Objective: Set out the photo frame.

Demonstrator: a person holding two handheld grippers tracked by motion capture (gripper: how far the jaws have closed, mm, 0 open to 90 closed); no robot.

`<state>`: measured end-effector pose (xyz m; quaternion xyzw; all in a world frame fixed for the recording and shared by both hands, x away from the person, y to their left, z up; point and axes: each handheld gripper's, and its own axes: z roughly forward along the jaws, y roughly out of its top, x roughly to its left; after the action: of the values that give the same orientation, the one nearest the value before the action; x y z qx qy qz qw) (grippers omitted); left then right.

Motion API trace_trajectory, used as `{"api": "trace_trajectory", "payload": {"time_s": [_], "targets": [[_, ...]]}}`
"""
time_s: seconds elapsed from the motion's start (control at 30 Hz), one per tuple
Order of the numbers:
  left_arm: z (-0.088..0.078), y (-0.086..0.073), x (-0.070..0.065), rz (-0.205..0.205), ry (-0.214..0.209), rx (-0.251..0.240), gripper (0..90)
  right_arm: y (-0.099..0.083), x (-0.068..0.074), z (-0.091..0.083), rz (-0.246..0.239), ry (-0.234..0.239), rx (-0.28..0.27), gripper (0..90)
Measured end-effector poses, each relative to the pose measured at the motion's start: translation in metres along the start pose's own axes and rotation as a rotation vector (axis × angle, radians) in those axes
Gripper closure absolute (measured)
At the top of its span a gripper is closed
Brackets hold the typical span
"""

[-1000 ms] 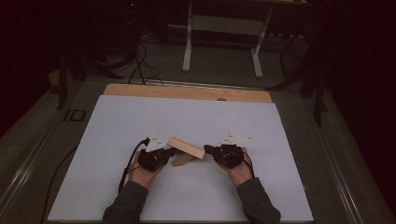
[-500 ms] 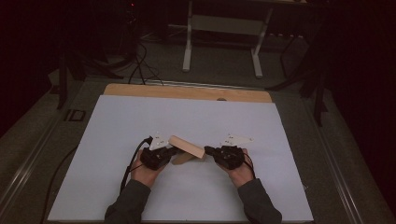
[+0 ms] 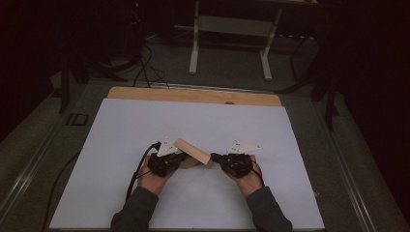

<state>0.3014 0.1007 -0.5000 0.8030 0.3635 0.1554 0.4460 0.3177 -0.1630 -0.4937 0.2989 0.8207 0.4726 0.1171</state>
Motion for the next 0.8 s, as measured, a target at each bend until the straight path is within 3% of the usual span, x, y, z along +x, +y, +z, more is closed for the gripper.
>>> {"api": "trace_trajectory", "payload": {"time_s": [0.33, 0.8], "targets": [[-0.004, 0.006, -0.004, 0.011, -0.007, -0.015, 89.8, 0.002, 0.008, 0.002, -0.032, 0.007, 0.012, 89.6], [-0.004, 0.006, -0.004, 0.019, -0.009, 0.004, 89.8, 0.004, 0.020, 0.005, -0.078, 0.014, 0.024, 89.6]]}}
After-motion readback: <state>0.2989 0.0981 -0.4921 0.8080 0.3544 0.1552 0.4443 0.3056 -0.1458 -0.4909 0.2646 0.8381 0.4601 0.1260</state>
